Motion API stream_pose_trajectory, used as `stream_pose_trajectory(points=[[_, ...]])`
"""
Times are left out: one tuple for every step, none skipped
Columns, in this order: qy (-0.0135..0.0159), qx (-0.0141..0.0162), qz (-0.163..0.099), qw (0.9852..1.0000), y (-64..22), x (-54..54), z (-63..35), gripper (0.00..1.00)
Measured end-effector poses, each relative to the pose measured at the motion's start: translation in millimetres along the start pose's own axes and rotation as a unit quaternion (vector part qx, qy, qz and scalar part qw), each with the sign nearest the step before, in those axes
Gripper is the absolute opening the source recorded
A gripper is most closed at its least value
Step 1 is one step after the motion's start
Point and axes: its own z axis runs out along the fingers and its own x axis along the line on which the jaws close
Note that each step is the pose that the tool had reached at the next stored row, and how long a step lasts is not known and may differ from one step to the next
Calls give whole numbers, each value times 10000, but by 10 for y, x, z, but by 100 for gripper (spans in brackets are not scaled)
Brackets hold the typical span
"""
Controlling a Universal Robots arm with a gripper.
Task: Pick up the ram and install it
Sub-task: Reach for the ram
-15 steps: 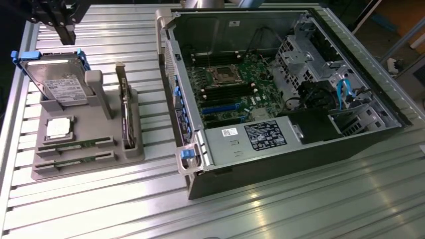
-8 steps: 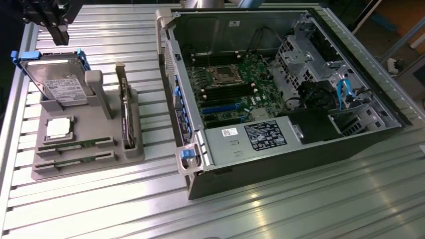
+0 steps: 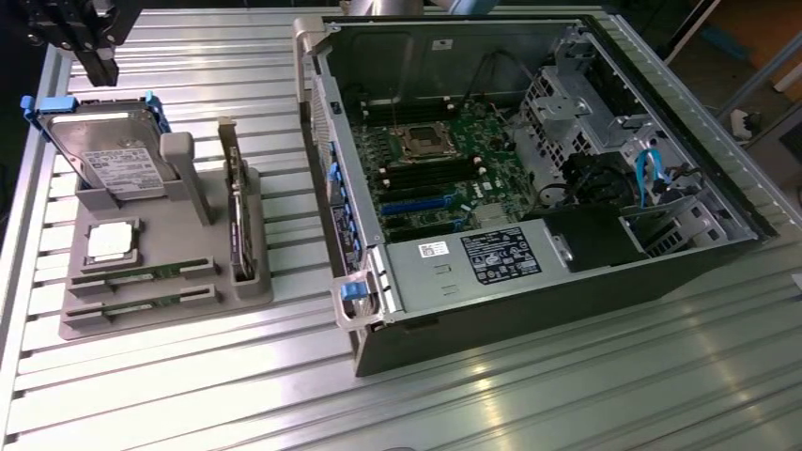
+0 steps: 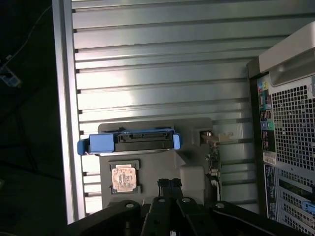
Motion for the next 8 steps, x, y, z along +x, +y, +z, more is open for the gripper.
stream_pose_trajectory(points=[[0,0,0,10000,0,0,0,11],[0,0,-1,10000,0,0,0,11],[0,0,0,10000,0,0,0,11],[0,0,0,10000,0,0,0,11],[0,0,0,10000,0,0,0,11],[0,0,0,10000,0,0,0,11],[0,0,0,10000,0,0,0,11],[0,0,0,10000,0,0,-1,11]])
